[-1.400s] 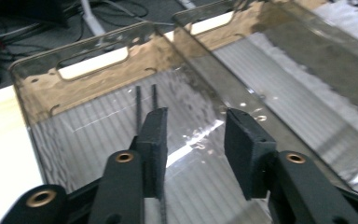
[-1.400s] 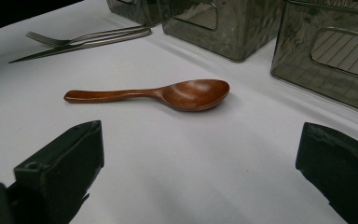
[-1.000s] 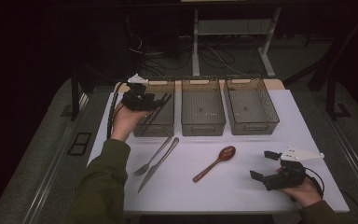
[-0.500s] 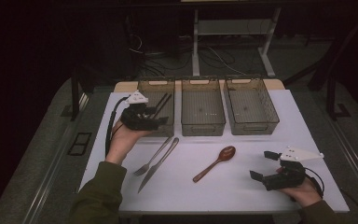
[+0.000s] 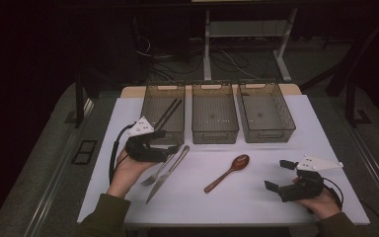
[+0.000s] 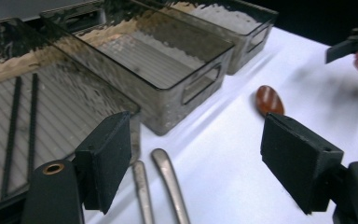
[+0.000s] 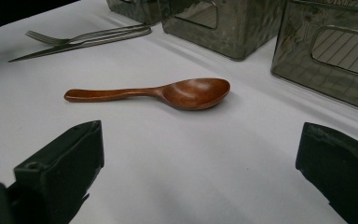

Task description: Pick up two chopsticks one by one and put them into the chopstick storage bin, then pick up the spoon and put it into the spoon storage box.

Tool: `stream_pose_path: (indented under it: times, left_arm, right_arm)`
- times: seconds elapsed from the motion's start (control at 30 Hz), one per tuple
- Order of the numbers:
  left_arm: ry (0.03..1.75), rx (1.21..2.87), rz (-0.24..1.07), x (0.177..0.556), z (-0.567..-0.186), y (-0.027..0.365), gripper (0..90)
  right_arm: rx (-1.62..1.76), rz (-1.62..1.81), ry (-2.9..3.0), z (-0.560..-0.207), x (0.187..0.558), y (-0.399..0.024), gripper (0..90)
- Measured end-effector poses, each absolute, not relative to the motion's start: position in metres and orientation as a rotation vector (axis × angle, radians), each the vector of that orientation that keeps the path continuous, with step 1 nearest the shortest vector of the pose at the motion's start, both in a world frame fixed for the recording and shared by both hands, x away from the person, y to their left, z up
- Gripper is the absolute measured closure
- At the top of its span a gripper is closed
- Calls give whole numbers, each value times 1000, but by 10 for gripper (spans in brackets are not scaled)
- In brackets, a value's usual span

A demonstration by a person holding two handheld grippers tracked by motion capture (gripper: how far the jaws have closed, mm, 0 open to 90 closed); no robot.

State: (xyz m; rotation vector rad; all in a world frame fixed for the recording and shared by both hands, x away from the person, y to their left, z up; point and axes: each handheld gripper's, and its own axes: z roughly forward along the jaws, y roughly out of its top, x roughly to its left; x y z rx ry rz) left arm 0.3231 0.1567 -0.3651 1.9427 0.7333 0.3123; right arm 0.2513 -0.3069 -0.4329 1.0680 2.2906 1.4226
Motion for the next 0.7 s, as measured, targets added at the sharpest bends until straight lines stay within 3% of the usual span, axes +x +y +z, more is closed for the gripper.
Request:
stream_pose_path:
  times: [0.57, 0.7]
  left_arm:
    - [648, 1940, 302, 283, -402, 163, 106]
    - [656, 1959, 299, 276, -412, 164, 57]
  right_arm:
    - [1058, 1431, 2316, -430, 251, -306, 3]
    - [1035, 1435, 2358, -428, 250, -306, 145]
